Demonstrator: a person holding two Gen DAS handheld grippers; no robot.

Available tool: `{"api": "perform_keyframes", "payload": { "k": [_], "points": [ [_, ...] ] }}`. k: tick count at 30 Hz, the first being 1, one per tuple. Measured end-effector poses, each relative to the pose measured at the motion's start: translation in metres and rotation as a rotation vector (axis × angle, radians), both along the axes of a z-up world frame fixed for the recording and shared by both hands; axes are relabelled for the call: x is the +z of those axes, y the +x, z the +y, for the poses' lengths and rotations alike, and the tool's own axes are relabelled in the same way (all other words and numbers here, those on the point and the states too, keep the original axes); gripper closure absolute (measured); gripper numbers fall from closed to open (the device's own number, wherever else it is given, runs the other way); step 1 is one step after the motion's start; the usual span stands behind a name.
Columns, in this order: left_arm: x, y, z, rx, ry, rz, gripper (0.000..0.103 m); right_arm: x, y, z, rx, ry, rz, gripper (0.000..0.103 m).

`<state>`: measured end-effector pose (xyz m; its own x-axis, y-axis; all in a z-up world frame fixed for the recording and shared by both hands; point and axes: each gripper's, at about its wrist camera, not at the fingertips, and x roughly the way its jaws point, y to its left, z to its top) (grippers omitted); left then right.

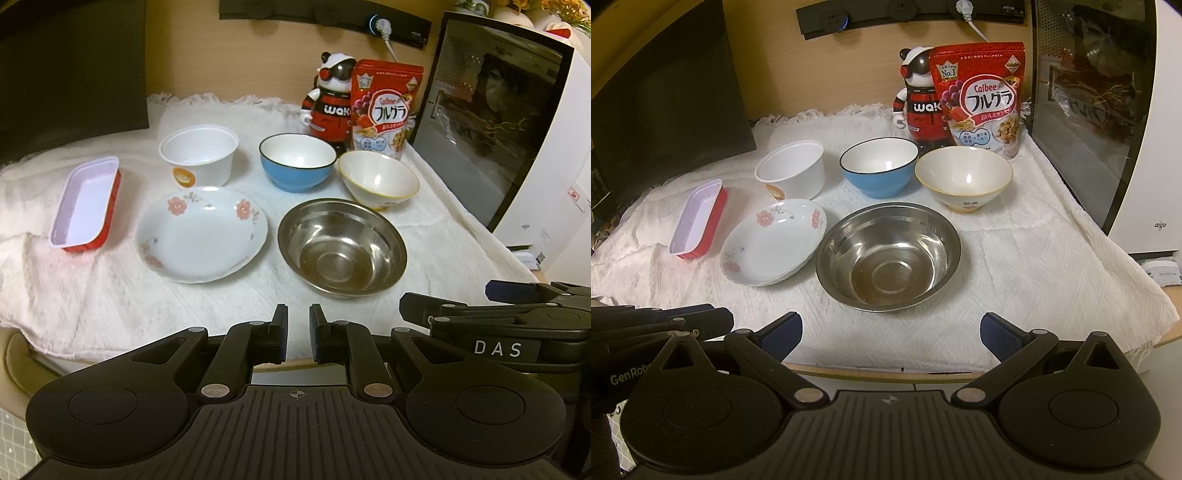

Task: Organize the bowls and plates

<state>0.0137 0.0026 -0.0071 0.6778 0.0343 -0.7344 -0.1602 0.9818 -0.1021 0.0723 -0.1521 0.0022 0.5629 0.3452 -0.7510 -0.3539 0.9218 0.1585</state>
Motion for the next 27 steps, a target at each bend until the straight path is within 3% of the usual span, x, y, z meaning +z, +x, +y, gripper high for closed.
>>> {"api": "perform_keyframes", "payload": {
  "k": [16, 22, 25, 27],
  "points": [
    [-0.004, 0.014, 0.008, 0.01, -0.028, 0.013, 0.088, -0.003, 0.012, 0.002, 0.01, -0.002, 0.018, 0.0],
    [-0.007, 0.037, 0.029, -0.026, -0.122, -0.025, 0.088, -0.002, 0.028, -0.002, 0.003, 0.084, -0.021, 0.0],
    [-0.012, 0.058, 0.044, -0.052, -0.206, -0.041, 0.087, -0.005, 0.046, -0.004, -0.036, 0.089, -0.054, 0.0],
    [-0.017, 0.074, 0.051, -0.047, -0.219, -0.037, 0.087, -0.008, 0.058, -0.003, -0.044, 0.088, -0.063, 0.0]
  ]
}}
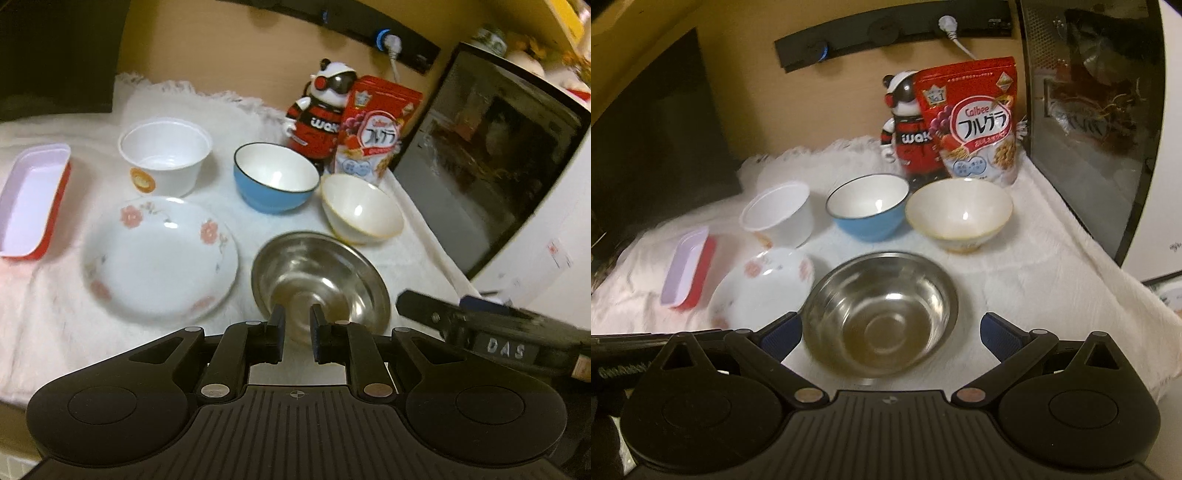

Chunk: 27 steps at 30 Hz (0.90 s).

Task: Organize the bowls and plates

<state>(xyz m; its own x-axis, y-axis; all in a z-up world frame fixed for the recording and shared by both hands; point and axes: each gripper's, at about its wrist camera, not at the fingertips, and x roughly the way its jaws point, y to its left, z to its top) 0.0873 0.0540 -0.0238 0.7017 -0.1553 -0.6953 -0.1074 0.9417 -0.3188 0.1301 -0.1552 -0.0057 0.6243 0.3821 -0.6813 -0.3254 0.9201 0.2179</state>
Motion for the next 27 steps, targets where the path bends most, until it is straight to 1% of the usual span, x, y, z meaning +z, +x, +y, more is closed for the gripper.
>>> {"api": "perform_keyframes", "payload": {
  "k": [1, 3, 5, 7, 10, 13, 17, 19, 21, 22, 24, 27],
  "points": [
    [-0.002, 0.008, 0.004, -0.001, 0.0, 0.01, 0.087, -0.003, 0.007, 0.002, -0.001, -0.006, 0.002, 0.0],
    [-0.008, 0.023, 0.014, -0.045, -0.009, 0.033, 0.087, -0.008, 0.02, 0.006, -0.005, -0.014, 0.007, 0.0],
    [-0.014, 0.035, 0.022, -0.098, -0.027, 0.042, 0.087, -0.015, 0.031, 0.01, -0.009, -0.015, 0.032, 0.0],
    [-0.019, 0.046, 0.033, -0.124, -0.037, 0.054, 0.087, -0.022, 0.043, 0.016, -0.016, -0.013, 0.069, 0.0],
    [-0.026, 0.063, 0.049, -0.152, -0.018, 0.082, 0.087, -0.03, 0.055, 0.027, -0.046, -0.031, 0.089, 0.0],
    [-0.033, 0.078, 0.064, -0.198, 0.003, 0.119, 0.087, -0.032, 0.06, 0.041, -0.084, -0.084, 0.052, 0.0],
    [-0.039, 0.091, 0.083, -0.266, -0.026, 0.135, 0.087, -0.03, 0.063, 0.059, -0.126, -0.144, 0.008, 0.0],
    [-0.04, 0.096, 0.088, -0.299, -0.039, 0.129, 0.087, -0.029, 0.064, 0.066, -0.162, -0.169, 0.007, 0.0],
    [-0.041, 0.101, 0.092, -0.336, -0.053, 0.121, 0.087, -0.031, 0.065, 0.069, -0.2, -0.183, 0.025, 0.0],
    [-0.042, 0.104, 0.092, -0.345, -0.054, 0.12, 0.087, -0.032, 0.065, 0.069, -0.218, -0.182, 0.038, 0.0],
    [-0.043, 0.108, 0.09, -0.334, -0.051, 0.132, 0.087, -0.034, 0.065, 0.067, -0.224, -0.172, 0.062, 0.001],
    [-0.047, 0.111, 0.086, -0.31, -0.068, 0.138, 0.087, -0.04, 0.065, 0.064, -0.19, -0.163, 0.077, 0.001]
  ]
}}
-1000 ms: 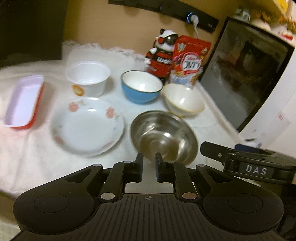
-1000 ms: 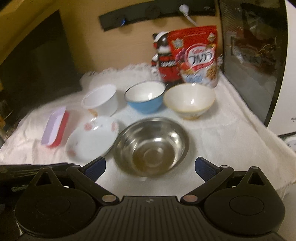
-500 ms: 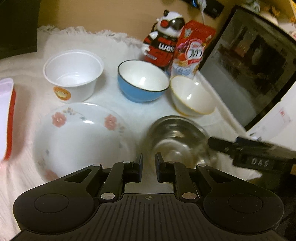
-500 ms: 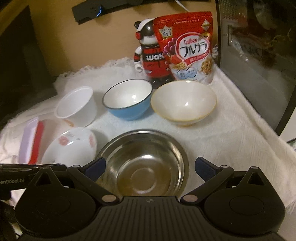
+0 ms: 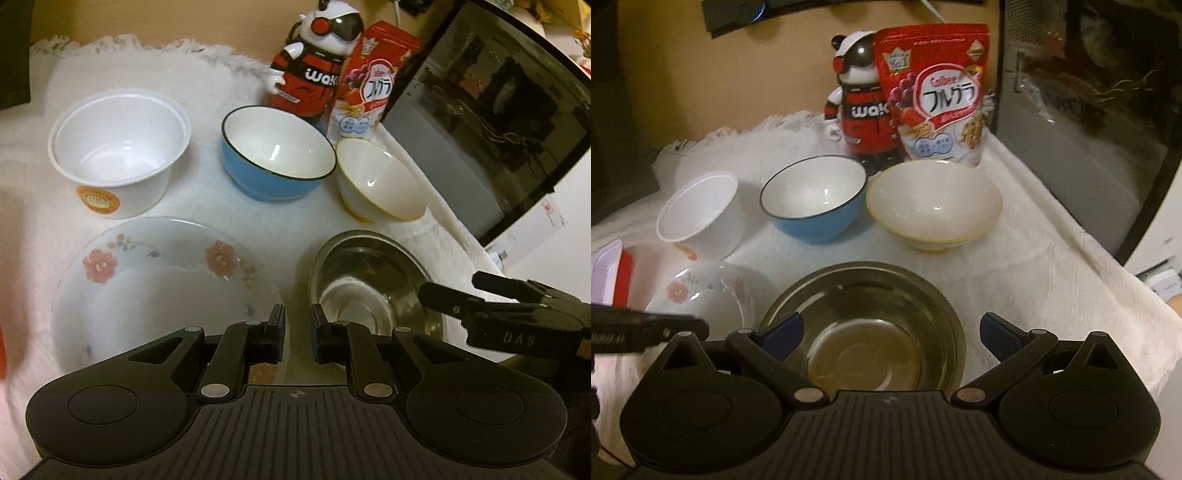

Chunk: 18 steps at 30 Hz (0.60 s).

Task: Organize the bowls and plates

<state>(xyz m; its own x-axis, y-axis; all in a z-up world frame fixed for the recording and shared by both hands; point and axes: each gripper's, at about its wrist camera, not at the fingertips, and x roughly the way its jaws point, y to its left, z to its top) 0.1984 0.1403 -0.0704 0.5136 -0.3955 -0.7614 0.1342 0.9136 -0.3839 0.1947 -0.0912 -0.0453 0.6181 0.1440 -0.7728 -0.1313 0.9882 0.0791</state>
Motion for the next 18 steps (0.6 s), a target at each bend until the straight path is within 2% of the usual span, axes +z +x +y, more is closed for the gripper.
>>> {"api": "perform_keyframes", "payload": {
  "k": [3, 6, 7, 12, 18],
  "points": [
    [-0.005, 0.004, -0.006, 0.068, 0.018, 0.001, 0.087, -0.007, 0.008, -0.007, 0.071, 0.006, -0.014, 0.001],
    [-0.013, 0.01, -0.009, 0.125, -0.056, 0.05, 0.087, -0.02, 0.028, -0.018, 0.094, 0.032, 0.025, 0.001],
    [-0.014, 0.012, -0.012, 0.133, -0.058, 0.06, 0.087, -0.024, 0.035, -0.024, 0.106, 0.057, 0.038, 0.001],
    [-0.024, 0.022, -0.031, 0.182, 0.0, 0.087, 0.087, -0.046, 0.065, -0.048, 0.14, 0.146, 0.129, 0.001],
    [-0.037, 0.025, -0.055, 0.219, 0.033, 0.125, 0.084, -0.078, 0.083, -0.057, 0.24, 0.162, 0.25, 0.001]
  ]
}}
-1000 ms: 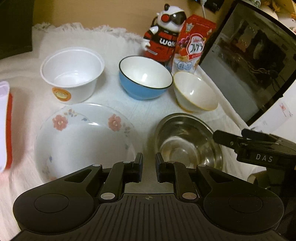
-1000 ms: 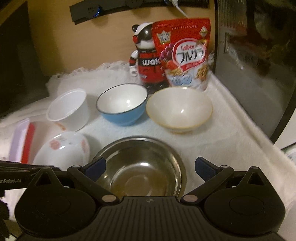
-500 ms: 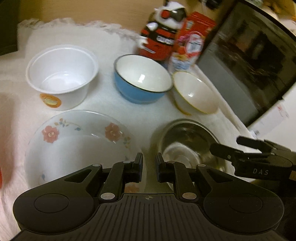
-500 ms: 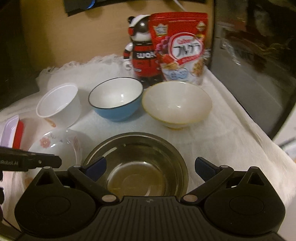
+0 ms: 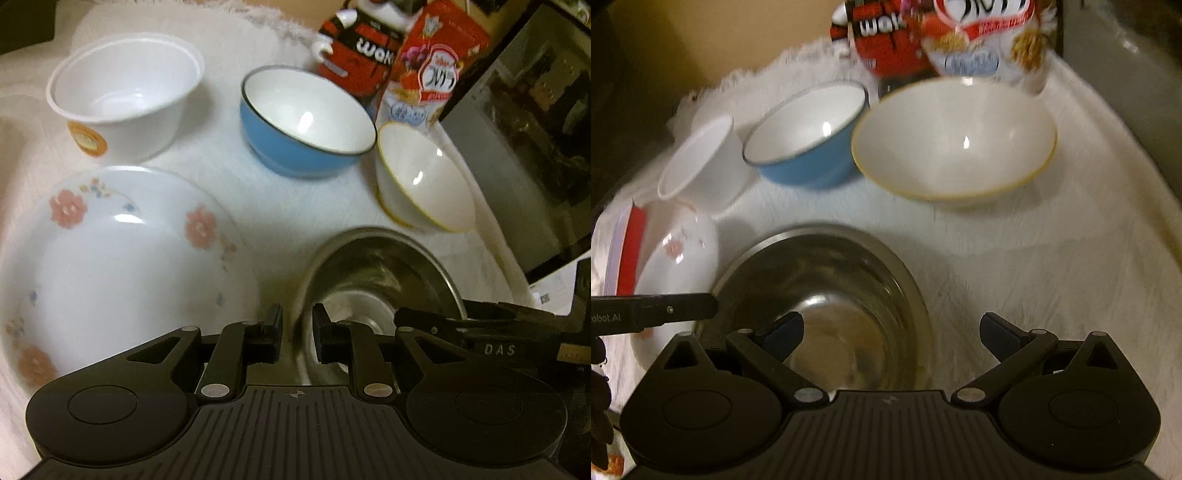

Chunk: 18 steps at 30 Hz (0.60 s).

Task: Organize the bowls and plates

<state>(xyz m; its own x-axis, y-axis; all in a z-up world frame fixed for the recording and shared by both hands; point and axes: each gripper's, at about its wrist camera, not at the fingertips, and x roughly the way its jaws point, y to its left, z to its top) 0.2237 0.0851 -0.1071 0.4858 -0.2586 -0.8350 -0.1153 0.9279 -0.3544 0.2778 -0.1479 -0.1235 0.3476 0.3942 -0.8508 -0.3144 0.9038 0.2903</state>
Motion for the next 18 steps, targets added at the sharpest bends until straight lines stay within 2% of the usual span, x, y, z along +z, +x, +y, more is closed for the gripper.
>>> {"api": "perform_keyframes", "payload": {
  "k": [2, 5, 10, 14, 18],
  "points": [
    [-0.001, -0.001, -0.007, 0.004, 0.006, 0.009, 0.074, -0.008, 0.003, -0.005, 0.003, 0.016, 0.035, 0.001],
    [0.001, -0.001, -0.01, 0.027, 0.006, 0.012, 0.073, -0.014, 0.005, -0.013, 0.02, 0.058, 0.073, 0.001],
    [0.005, 0.002, -0.012, 0.036, -0.004, 0.015, 0.073, -0.015, 0.011, -0.015, 0.096, 0.068, 0.092, 0.0],
    [0.002, 0.006, -0.015, 0.022, -0.012, 0.026, 0.073, -0.016, 0.014, -0.021, 0.07, 0.103, 0.109, 0.0],
    [0.0, 0.009, -0.016, 0.007, -0.02, 0.033, 0.073, -0.016, 0.018, -0.015, 0.119, 0.072, 0.117, 0.0]
  ]
}}
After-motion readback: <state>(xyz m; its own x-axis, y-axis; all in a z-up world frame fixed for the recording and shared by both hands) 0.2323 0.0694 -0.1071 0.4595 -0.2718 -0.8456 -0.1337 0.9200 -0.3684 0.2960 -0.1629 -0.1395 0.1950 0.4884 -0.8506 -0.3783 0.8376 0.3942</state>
